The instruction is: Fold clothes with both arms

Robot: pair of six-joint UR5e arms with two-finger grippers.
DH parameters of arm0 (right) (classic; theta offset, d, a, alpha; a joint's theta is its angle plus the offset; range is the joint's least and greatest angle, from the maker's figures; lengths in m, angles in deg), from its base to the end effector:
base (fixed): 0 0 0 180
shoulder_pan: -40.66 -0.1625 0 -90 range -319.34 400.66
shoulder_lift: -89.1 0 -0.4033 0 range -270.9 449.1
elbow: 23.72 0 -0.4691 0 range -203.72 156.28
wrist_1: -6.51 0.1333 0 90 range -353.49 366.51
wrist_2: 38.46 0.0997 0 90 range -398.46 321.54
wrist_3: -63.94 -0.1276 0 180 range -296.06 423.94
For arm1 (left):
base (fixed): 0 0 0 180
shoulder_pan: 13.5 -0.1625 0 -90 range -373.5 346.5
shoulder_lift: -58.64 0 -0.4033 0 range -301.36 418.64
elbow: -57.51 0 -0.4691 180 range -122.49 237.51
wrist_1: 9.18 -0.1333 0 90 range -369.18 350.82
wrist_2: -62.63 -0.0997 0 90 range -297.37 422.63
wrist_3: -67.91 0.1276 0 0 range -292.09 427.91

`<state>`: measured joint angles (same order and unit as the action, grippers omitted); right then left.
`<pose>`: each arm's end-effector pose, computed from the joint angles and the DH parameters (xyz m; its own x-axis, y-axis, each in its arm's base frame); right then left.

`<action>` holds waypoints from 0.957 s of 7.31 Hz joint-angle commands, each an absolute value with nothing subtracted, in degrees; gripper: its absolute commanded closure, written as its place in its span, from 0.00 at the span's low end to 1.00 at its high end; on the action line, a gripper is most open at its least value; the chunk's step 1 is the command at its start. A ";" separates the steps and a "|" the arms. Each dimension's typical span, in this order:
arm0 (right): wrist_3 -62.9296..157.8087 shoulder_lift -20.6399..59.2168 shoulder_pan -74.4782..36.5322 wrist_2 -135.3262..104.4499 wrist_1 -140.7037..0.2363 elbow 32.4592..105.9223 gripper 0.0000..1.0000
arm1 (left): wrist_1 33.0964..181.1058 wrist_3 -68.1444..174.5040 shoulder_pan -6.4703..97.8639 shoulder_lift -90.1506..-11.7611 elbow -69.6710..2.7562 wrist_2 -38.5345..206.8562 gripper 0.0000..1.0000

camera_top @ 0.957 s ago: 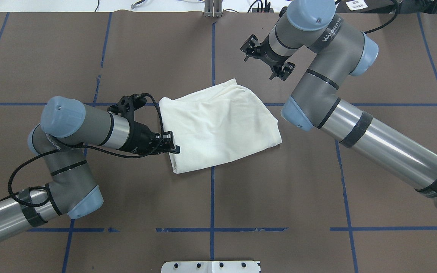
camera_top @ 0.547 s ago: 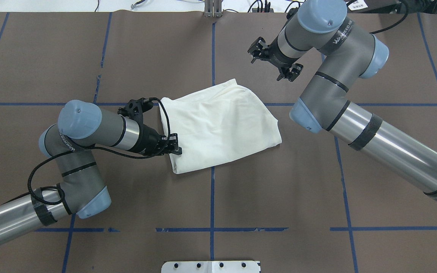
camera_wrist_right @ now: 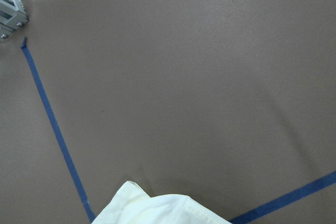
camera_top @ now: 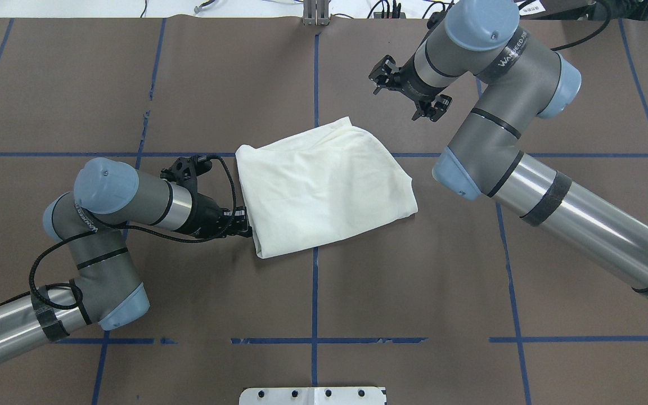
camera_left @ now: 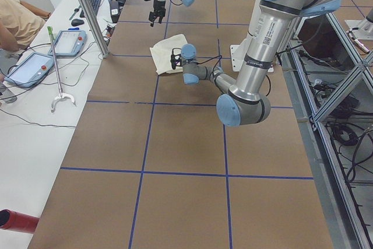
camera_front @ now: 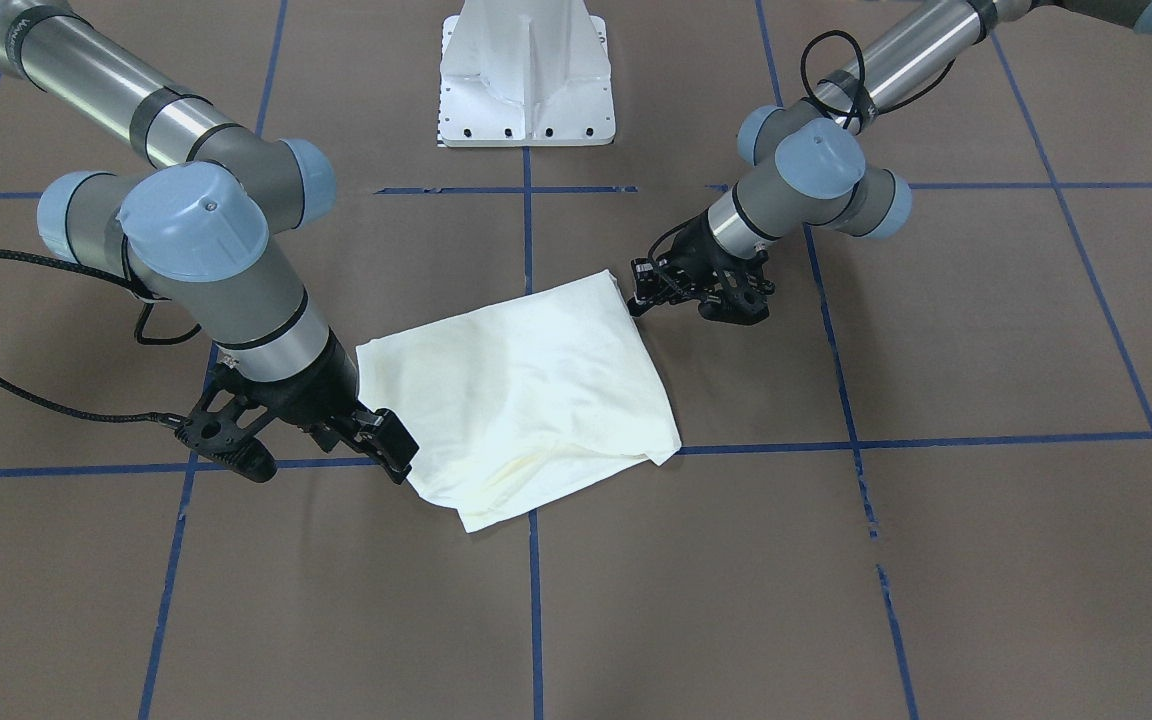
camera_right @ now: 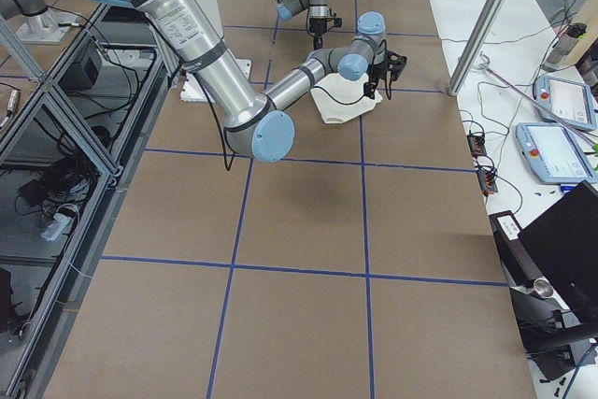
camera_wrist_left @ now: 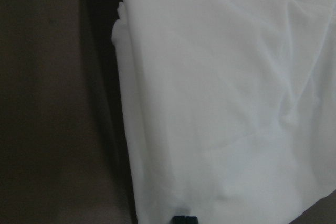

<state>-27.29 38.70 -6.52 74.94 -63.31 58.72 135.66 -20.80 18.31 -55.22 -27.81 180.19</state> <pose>-0.4888 -0.6491 0.2173 0.4064 0.4676 0.7850 -0.4686 0.8442 -0.2602 0.5917 -0.4544 0.3125 0.2359 -0.1228 -0.9640 0.0840 0.9908 -0.1057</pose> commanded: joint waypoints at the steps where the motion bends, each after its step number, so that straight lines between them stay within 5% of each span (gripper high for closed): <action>1: -27.20 36.82 -6.62 75.18 -63.19 60.12 0.00 | 135.49 -20.68 19.45 -52.47 -31.93 180.84 1.00; 4: -12.59 23.14 -9.51 77.53 -63.89 72.14 0.00 | 135.31 -4.79 29.87 -43.09 -36.00 180.93 1.00; 7: 14.26 11.44 -24.15 89.73 -63.80 74.02 0.00 | 124.50 34.54 52.68 -36.11 -35.91 188.64 1.00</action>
<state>1.79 16.68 -17.82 84.88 -63.80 73.50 131.70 17.00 42.04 -38.04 -35.64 185.35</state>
